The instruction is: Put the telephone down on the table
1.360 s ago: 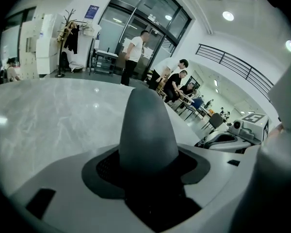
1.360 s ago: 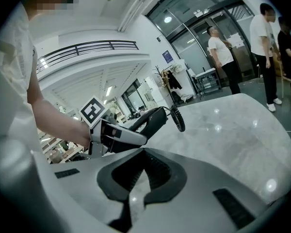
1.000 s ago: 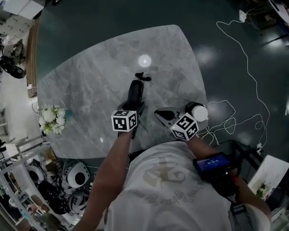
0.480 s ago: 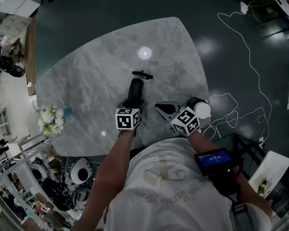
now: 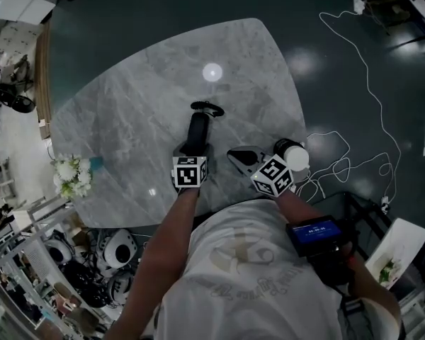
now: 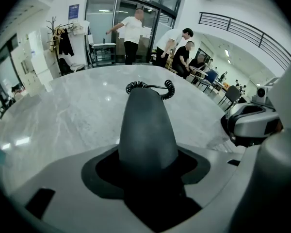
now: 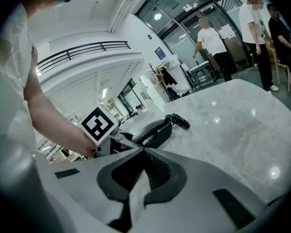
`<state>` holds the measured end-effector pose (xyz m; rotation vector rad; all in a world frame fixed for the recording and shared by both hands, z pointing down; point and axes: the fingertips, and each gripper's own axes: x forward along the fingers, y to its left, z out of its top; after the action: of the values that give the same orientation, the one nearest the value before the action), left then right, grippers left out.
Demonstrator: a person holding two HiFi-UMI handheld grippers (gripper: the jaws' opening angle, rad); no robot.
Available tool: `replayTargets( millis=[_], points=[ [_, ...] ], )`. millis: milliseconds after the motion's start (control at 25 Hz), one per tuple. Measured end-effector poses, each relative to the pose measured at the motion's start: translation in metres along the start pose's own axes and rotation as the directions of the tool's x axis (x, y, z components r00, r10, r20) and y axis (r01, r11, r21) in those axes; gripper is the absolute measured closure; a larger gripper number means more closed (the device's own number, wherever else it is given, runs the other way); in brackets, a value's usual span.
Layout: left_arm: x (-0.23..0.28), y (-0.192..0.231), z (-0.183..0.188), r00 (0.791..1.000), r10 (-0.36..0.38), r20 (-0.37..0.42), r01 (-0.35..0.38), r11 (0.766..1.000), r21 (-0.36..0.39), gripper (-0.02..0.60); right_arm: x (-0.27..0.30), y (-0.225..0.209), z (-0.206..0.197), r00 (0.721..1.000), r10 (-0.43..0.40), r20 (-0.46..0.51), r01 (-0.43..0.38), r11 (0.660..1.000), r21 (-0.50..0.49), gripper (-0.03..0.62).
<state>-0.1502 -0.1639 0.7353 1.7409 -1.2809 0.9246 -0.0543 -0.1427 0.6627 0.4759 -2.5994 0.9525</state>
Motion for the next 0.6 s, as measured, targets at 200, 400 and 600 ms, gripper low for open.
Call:
replayTargets(
  millis=[200,400,600],
  points=[
    [0.001,0.002,-0.006,1.000,0.022,-0.008,-0.022,1.000,0.020,0.298,-0.002,-0.003,-0.002,1.000,-0.004,0.001,0.004,1.000,-0.001,0.579],
    [0.003,0.003,-0.006,0.999,0.027,-0.020,-0.026,0.998,0.051,0.294,-0.002,-0.002,0.000,1.000,-0.011,0.004,0.011,1.000,-0.001,0.579],
    [0.000,0.012,-0.004,0.998,0.051,-0.037,-0.048,0.996,0.076,0.290,0.006,0.000,0.001,1.000,0.005,0.010,-0.005,1.000,-0.009,0.579]
  ],
)
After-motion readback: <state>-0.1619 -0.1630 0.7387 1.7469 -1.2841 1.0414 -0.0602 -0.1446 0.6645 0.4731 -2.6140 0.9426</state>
